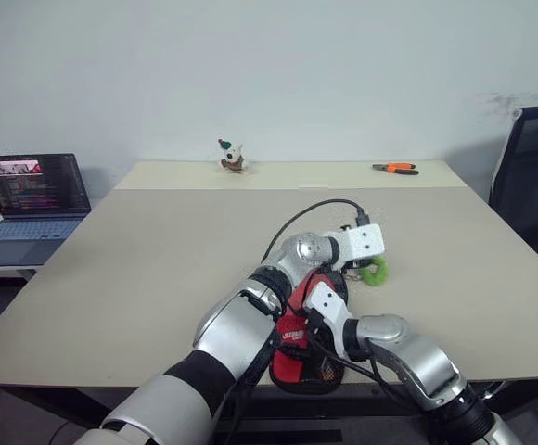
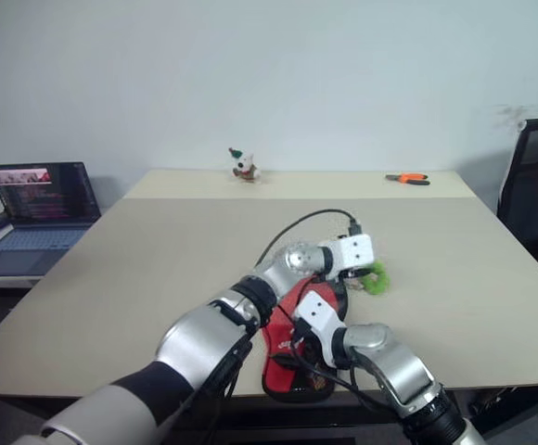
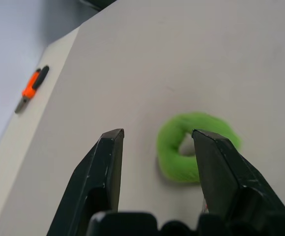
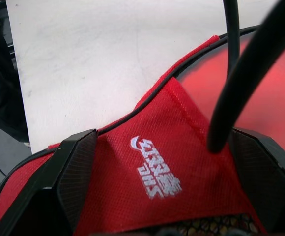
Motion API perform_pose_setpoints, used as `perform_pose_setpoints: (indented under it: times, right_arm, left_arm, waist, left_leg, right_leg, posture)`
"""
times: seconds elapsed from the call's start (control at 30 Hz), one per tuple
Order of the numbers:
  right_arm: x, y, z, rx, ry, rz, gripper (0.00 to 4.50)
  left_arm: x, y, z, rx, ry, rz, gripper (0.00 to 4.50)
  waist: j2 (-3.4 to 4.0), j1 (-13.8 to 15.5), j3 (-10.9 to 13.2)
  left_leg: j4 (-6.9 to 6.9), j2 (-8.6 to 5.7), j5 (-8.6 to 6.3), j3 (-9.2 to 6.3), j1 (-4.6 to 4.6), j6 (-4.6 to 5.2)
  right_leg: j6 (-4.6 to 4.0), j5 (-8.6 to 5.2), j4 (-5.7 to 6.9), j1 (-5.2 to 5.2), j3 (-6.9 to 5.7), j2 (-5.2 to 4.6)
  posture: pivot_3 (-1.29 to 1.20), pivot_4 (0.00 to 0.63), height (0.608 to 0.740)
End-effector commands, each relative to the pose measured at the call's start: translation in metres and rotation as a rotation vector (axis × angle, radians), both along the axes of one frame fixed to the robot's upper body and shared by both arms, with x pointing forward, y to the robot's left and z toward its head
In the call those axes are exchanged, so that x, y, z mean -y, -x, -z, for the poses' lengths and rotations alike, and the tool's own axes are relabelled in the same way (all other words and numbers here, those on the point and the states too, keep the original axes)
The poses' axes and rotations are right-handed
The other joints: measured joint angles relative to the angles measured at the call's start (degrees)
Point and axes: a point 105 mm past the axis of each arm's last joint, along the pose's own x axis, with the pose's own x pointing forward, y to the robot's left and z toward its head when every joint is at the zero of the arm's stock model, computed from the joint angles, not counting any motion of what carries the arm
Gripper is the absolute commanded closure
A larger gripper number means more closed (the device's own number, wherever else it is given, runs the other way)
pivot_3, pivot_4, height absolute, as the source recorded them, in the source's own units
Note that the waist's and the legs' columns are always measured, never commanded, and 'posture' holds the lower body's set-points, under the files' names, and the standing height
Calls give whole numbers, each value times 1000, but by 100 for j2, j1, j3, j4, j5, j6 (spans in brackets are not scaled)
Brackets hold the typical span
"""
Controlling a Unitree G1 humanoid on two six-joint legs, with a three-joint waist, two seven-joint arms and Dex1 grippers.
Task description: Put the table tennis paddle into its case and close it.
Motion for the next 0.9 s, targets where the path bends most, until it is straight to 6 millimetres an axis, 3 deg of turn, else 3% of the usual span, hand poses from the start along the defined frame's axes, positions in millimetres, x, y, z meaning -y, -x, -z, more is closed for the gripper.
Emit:
perform_pose_setpoints:
  times: [0.03,0.2,0.4,0.67,0.9]
  right_arm:
    - [6,6,42,-161,88,31,0]
    - [-2,-1,28,-148,36,25,0]
    - [-5,-2,-16,-133,-135,41,0]
    - [25,11,-55,-109,-212,66,0]
    - [57,42,-79,-110,-238,-3,0]
  left_arm:
    - [-6,-6,-26,-31,113,-21,2001]
    - [-29,-18,-47,-74,236,-78,2001]
    - [-76,-28,-53,-158,368,-124,2001]
    - [-122,-30,-36,-302,512,-183,2001]
    - [-127,3,-6,-494,511,7,2001]
  waist:
    - [0,-11,0]
    - [0,-36,-1]
    - [0,-48,0]
    - [-1,35,5]
    - [-1,59,6]
  left_leg:
    - [0,0,0,0,6,0]
    - [0,4,0,-1,12,0]
    - [-2,11,0,-4,0,0]
    - [2,2,0,-16,-62,0]
    - [-1,4,0,-15,-59,0]
  right_leg:
    - [0,0,-1,6,0,0]
    - [0,0,0,10,1,0]
    - [-1,0,-1,1,2,-2]
    - [-24,15,-4,-53,-5,-13]
    - [-27,16,-5,-51,-2,-13]
  posture:
    - [0,150,740]
    - [0,150,740]
    - [0,150,740]
    - [0,150,740]
    - [0,150,740]
